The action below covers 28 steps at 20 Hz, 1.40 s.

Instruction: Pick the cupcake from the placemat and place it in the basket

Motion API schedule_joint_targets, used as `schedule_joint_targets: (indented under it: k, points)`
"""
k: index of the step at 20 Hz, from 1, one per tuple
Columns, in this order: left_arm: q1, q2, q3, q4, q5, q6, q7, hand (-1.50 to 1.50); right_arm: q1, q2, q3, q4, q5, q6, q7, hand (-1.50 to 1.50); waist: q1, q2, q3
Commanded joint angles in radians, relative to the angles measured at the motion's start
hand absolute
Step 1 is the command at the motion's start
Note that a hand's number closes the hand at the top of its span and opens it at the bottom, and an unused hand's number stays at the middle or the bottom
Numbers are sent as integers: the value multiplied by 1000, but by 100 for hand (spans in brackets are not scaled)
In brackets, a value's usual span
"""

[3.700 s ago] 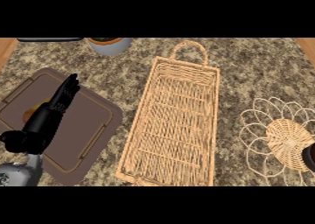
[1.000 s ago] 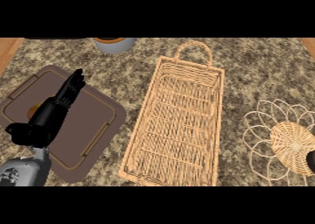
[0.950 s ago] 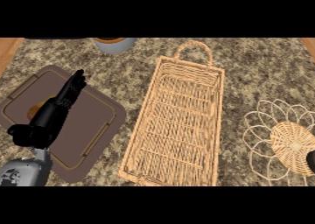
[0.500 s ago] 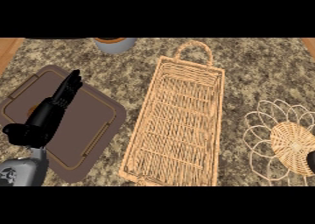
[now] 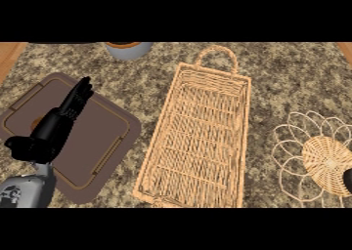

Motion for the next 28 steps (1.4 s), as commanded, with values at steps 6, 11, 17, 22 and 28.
schedule_joint_targets:
  k: [6, 11, 17, 22, 28]
  points:
    - [-15, -32, -9, -37, -24, 3, 59, 0, -73, 20, 49, 130, 85, -14, -20, -150, 1, 0, 0]
    - [-5, -34, 10, 33, -28, -11, -22, 0, -81, 25, 111, 219, 167, -84, -88, 150, 2, 2, 0]
    - [1, -43, 10, 49, -52, -7, -66, 0, -76, 24, 96, 272, 198, -180, -158, 150, 2, 2, 0]
    - [7, -14, 35, -14, -19, -35, -8, 0, -6, 38, 119, 141, 229, -243, -182, 150, -1, -1, 0]
    - [30, -31, 14, -22, -35, -26, 13, 0, 19, 277, 217, -121, 266, -225, 67, 150, -20, -15, -7]
